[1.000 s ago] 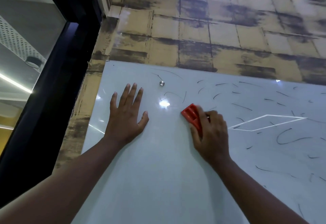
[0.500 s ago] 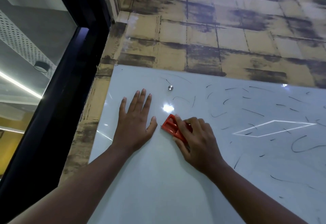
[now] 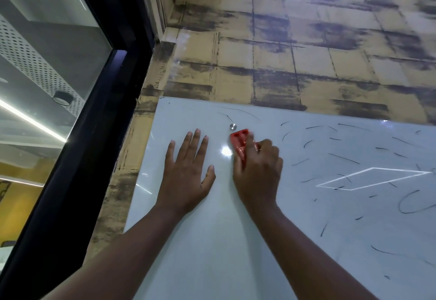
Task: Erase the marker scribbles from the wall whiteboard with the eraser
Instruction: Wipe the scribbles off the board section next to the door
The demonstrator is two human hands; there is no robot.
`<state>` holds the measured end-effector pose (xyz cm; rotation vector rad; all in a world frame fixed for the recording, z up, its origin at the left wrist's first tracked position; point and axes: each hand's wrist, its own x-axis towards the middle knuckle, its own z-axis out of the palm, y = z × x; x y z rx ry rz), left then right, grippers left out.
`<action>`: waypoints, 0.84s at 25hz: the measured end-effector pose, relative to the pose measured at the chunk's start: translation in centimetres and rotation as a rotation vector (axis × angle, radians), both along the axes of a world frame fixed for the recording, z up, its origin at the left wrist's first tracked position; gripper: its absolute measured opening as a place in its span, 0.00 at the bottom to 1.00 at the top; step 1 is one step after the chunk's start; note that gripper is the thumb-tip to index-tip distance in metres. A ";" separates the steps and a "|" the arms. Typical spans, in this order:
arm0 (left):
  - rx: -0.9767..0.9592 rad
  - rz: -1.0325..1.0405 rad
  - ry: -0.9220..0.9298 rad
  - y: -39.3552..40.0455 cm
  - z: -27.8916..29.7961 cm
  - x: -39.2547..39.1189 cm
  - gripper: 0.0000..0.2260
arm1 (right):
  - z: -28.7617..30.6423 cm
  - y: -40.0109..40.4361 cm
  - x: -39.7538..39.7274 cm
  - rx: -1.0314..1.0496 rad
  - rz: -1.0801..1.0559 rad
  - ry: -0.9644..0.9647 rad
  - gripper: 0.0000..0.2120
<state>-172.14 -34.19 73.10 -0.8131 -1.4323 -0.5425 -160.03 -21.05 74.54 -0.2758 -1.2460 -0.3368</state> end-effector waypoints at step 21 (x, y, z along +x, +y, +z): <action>0.022 -0.033 0.033 0.2 -0.5 -0.6 0.33 | 12.3 -1.9 2.0 0.184 -0.043 -0.529 0.27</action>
